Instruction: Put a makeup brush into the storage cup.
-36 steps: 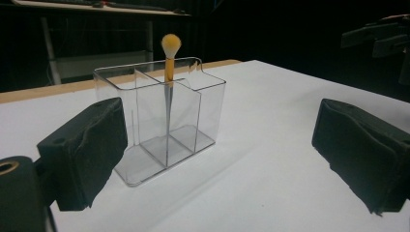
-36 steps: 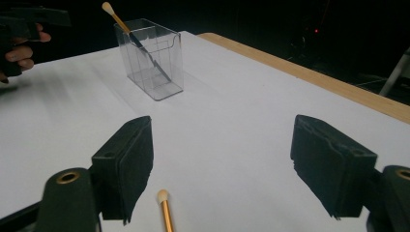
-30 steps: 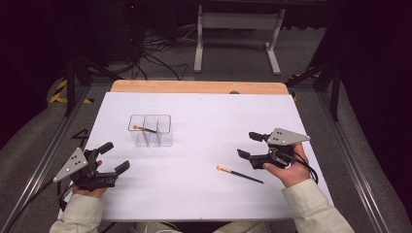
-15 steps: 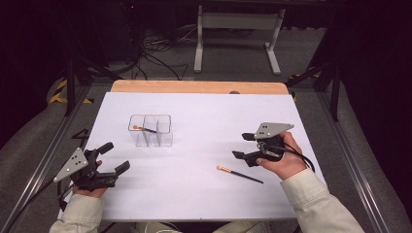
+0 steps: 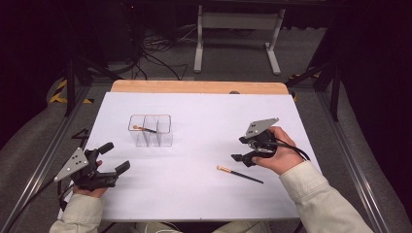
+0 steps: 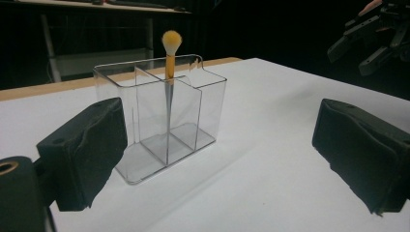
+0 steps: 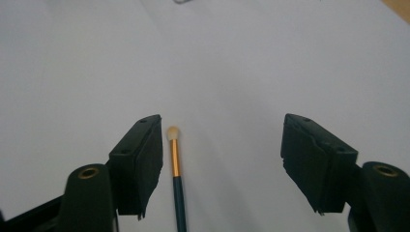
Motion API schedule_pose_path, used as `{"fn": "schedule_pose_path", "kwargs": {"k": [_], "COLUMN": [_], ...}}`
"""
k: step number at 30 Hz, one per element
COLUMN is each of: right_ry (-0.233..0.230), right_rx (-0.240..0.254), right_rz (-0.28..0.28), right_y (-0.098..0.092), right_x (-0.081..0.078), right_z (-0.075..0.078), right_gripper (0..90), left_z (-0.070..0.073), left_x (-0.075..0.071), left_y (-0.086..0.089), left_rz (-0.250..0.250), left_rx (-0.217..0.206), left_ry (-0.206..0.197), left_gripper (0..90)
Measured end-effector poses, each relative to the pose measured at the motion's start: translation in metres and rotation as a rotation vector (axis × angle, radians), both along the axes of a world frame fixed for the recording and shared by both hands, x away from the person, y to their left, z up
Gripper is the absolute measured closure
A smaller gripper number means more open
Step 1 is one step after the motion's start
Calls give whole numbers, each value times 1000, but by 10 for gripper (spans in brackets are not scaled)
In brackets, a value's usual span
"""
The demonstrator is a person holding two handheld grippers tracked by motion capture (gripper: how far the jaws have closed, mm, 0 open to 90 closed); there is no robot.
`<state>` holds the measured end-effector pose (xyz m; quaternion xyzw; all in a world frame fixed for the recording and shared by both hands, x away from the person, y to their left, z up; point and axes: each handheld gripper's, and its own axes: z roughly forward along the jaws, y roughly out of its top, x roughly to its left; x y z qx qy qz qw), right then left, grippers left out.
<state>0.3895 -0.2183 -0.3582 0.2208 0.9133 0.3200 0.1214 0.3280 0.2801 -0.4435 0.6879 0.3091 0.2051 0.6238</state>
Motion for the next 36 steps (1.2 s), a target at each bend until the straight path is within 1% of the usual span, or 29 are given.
{"fn": "schedule_pose_path", "kwargs": {"k": [5, 6, 7, 10, 16, 22, 25, 26, 28, 30, 32, 35, 36], "right_ry": [32, 35, 49, 63, 119, 155, 163, 176, 183, 187, 203, 213, 217], "right_rx": [-60, -65, -81, -98, -178, -229, -240, -257, -272, -277, -301, -320, -333], "right_rz": [13, 14, 22, 30, 38, 46, 48, 53, 59, 61, 67, 71, 77], "right_y": [5, 6, 7, 8, 12, 15, 16, 16, 18, 18, 21, 23, 24], "right_x": [2, 3, 4, 5, 6, 5, 5, 5, 5, 5, 5, 5, 5], "right_z": [-1, -2, -2, -4, -11, -16, -17, -19, -21, -21, -24, -27, -28], "right_gripper": [334, 339, 350, 352, 397, 448, 454, 465, 467, 470, 488, 496, 501], "left_z": [0, 0, 0, 0, 0, 0, 0, -1, -1, -1, -1, -1, -1], "left_x": [0, 0, 0, 0, 0, 0, 0, 0, 1, 1, 1, 1, 1], "left_y": [0, 0, 0, 0, 0, -1, -1, -1, -1, -1, -1, -1, -1], "left_rz": [3, 3, 3, 3, -4, -4, -3, -4, -5, -4, -4, -6, -6], "left_rx": [3, 3, 3, 3, 3, 6, 5, 5, 8, 8, 8, 8, 8], "left_ry": [1, 1, 1, 1, 4, 5, 5, 5, 6, 6, 5, 7, 7], "left_gripper": [61, 61, 61, 61, 60, 58, 57, 57, 57, 57, 56, 56, 56]}}
